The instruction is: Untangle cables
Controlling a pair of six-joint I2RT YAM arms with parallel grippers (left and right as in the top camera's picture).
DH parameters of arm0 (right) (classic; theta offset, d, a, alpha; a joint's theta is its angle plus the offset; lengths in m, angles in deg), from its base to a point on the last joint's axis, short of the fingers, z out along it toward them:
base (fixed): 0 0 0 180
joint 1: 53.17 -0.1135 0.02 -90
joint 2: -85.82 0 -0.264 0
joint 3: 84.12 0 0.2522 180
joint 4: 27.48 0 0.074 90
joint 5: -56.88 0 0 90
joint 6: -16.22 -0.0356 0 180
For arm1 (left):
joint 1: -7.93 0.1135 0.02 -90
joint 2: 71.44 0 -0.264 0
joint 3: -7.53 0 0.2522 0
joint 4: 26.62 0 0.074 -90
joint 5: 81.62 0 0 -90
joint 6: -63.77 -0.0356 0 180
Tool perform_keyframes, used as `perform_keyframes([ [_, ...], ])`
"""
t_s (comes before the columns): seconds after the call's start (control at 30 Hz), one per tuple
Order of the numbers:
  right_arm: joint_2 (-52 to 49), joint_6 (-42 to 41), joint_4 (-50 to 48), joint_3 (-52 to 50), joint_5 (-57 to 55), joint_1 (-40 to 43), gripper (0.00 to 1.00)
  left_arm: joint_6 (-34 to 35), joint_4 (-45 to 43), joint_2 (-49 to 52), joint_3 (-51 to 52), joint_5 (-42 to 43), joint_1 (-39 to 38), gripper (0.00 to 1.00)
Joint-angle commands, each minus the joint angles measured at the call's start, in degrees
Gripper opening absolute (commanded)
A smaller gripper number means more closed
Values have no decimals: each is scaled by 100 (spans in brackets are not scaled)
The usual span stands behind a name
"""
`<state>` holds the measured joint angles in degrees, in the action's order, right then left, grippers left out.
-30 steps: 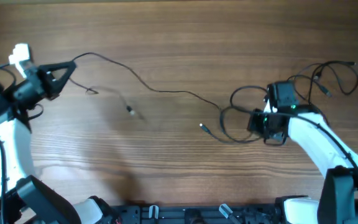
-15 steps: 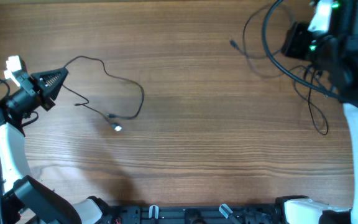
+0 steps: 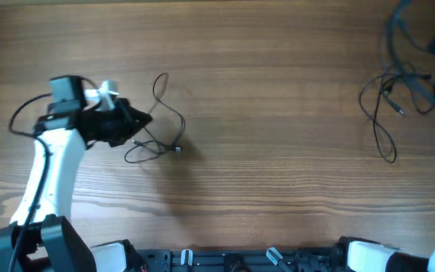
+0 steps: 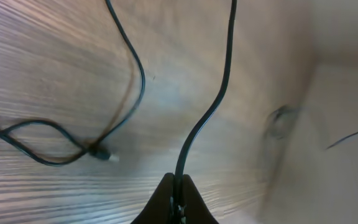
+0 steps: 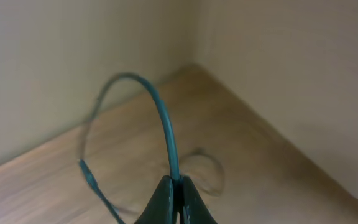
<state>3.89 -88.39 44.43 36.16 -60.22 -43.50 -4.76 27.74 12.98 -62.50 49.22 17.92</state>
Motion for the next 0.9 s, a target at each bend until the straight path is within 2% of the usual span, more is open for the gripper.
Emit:
perform_keyframes([
  [0.0,-302,-450,341,-72,629,817,4,-199,17,-52,2,-964,-822,4],
  [0.1,-623,-811,789,-153,1113,1346,4,-199,17,-52,2,-1207,-1405,4],
  [0.37,-1582,-787,1215,-555,1635,1930,5,-181,17,-46,2,-1840,-2433,4],
  [0.4,-1698,-789,1224,-592,1727,1967,16,-177,15,-42,2,-1845,-2490,4],
  [0.43,-1871,-785,1235,-616,1943,2006,49,-177,17,-35,2,-1845,-2549,4],
  [0.47,-1958,-785,1244,-616,2059,2015,73,-177,17,-33,2,-1845,-2570,4],
  [0.5,-2059,-780,1266,-616,2205,2015,92,-177,17,-31,2,-1843,-2581,4],
  [0.53,-2155,-778,1287,-616,2332,2015,100,-177,20,-31,2,-1843,-2581,4],
  [0.77,-2492,-289,1386,-616,3770,2009,100,-177,-31,-31,2,-1770,-2586,4],
  [0.8,-2492,-160,1394,-616,4109,1991,100,-205,-107,-31,2,-1412,-2594,4],
  [0.87,-2492,258,1416,-616,4787,1895,100,-1196,-378,-31,2,437,-2653,4],
])
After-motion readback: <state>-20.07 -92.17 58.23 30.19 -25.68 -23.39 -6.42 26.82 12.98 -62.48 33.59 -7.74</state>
